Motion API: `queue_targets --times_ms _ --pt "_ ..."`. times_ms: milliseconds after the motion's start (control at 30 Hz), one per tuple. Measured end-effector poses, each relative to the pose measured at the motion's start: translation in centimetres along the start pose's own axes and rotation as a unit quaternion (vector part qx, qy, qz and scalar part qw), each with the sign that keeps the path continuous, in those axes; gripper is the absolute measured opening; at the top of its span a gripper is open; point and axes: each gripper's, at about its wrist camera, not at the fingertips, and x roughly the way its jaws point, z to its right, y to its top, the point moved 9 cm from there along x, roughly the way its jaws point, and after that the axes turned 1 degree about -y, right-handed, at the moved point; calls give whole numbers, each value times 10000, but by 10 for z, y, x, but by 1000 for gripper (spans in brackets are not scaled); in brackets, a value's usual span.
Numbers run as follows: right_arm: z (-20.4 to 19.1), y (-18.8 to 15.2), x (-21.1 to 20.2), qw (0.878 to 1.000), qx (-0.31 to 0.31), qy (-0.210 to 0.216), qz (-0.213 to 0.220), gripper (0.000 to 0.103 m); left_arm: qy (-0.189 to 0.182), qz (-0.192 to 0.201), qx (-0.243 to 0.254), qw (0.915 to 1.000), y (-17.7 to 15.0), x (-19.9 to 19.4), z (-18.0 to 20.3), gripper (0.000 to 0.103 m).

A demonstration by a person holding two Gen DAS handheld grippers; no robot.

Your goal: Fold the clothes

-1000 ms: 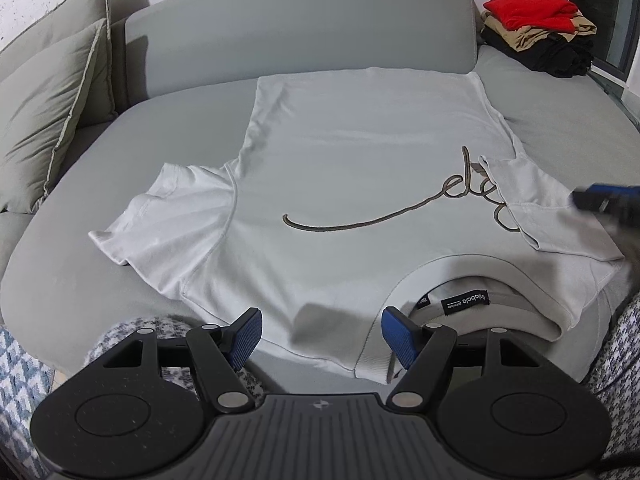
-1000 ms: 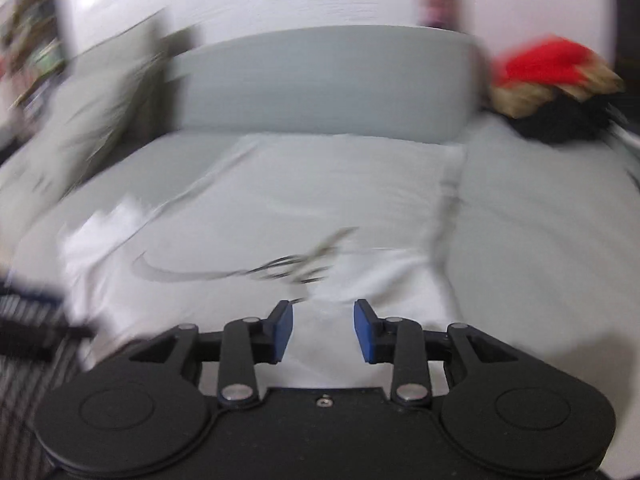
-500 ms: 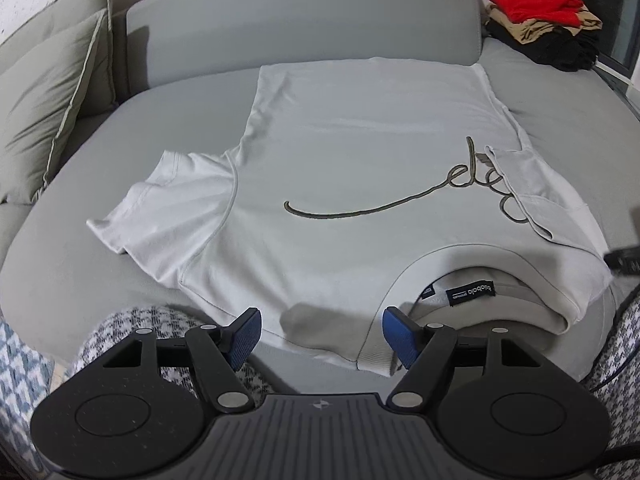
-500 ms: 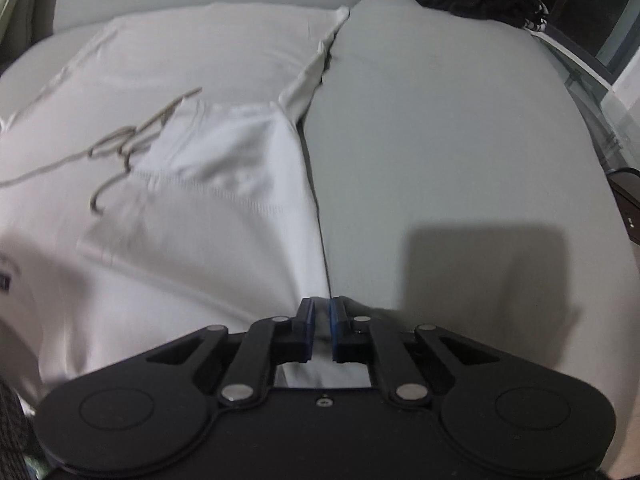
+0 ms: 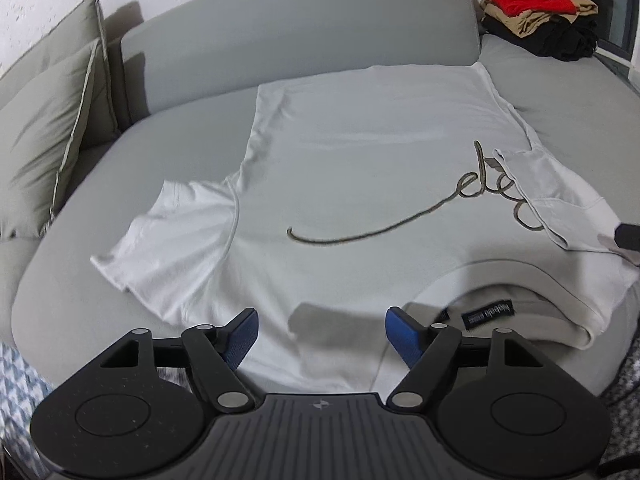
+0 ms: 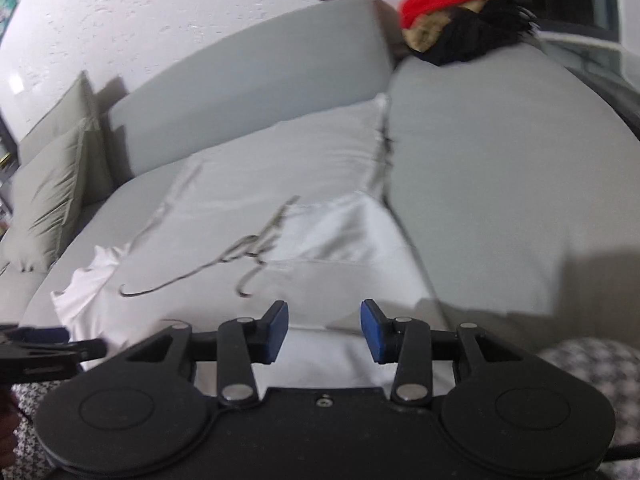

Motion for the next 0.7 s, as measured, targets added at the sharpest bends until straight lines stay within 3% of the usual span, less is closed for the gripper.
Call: queue_targets --times_ms 67,200,300,400,567,700 --pt "-10 -2 10 9999 -30 150 -24 40 -5 -107 105 9999 -5 10 4 77" --pt "-22 -24 35 9981 130 320 -508 42 34 -83 37 10000 -14 10 2 84" --pt "-39 -33 21 9980 -366 209 -481 47 48 -191 -40 9998 -19 5 -1 85" --pt "-48 -37 8 9974 -406 405 -429 51 116 -189 -17 9998 -23 -1 2 84" --pt "-54 -28 -2 9978 -537 386 -82 66 134 -145 210 9996 -23 -2 11 85" --pt "-62 -30 -1 9968 -678 412 -85 69 129 -153 167 9997 -24 -1 10 88"
